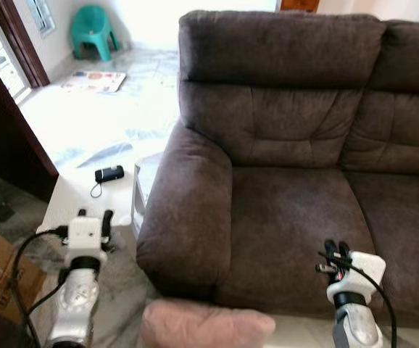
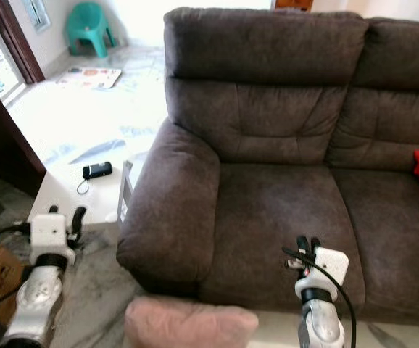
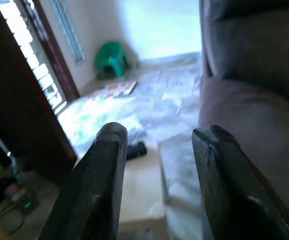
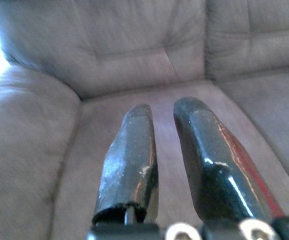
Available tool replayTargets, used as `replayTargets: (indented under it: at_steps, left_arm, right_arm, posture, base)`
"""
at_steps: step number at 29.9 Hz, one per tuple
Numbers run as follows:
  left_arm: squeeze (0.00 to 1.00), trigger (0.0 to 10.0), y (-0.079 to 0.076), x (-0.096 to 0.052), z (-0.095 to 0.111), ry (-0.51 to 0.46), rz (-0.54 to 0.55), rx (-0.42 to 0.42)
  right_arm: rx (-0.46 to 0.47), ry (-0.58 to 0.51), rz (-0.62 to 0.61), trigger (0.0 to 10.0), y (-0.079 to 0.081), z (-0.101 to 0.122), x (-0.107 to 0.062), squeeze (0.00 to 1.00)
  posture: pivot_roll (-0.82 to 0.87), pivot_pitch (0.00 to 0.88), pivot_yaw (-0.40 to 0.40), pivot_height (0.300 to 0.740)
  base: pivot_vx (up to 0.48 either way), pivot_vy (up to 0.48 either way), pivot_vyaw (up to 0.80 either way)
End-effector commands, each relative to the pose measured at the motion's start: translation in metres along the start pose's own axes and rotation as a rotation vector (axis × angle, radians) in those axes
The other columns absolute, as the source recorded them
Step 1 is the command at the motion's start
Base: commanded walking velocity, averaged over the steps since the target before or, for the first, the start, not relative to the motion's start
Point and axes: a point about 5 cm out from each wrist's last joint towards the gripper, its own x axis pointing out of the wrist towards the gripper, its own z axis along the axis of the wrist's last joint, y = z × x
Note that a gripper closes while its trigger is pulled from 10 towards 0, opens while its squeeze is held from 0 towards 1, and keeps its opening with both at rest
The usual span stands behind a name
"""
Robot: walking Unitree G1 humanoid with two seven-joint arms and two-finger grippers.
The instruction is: Move the pillow to the sofa from floor
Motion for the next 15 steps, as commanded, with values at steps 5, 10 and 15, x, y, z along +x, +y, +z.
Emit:
replayTargets:
  at_steps: [5, 10, 15]
  left_arm:
    - [0.00, 10.0, -0.009, -0.001, 0.006, -0.003, -0.019, 0.015]
    - [0.00, 10.0, -0.004, 0.003, 0.016, -0.033, 0.001, 0.006]
    - [0.00, 10.0, 0.000, 0.016, 0.026, -0.048, 0.013, 0.003]
  right_arm:
    - [-0.005, -0.011, 0.056, 10.0, 0.010, 0.005, 0.000, 0.00]
    - [-0.008, -0.045, 0.074, 10.0, 0.013, 0.017, 0.010, 0.00]
    - [-0.001, -0.048, 0.073, 10.0, 0.016, 0.023, 0.017, 0.00]
  posture:
    - [0.01, 0.000, -0.019, 0.740]
    - [0.02, 0.000, -0.023, 0.740]
    - [0.02, 0.000, -0.021, 0.740]
  base:
    - [0.000, 0.000, 0.00]
    - [0.000, 0.000, 0.00]
    - [0.000, 0.000, 0.00]
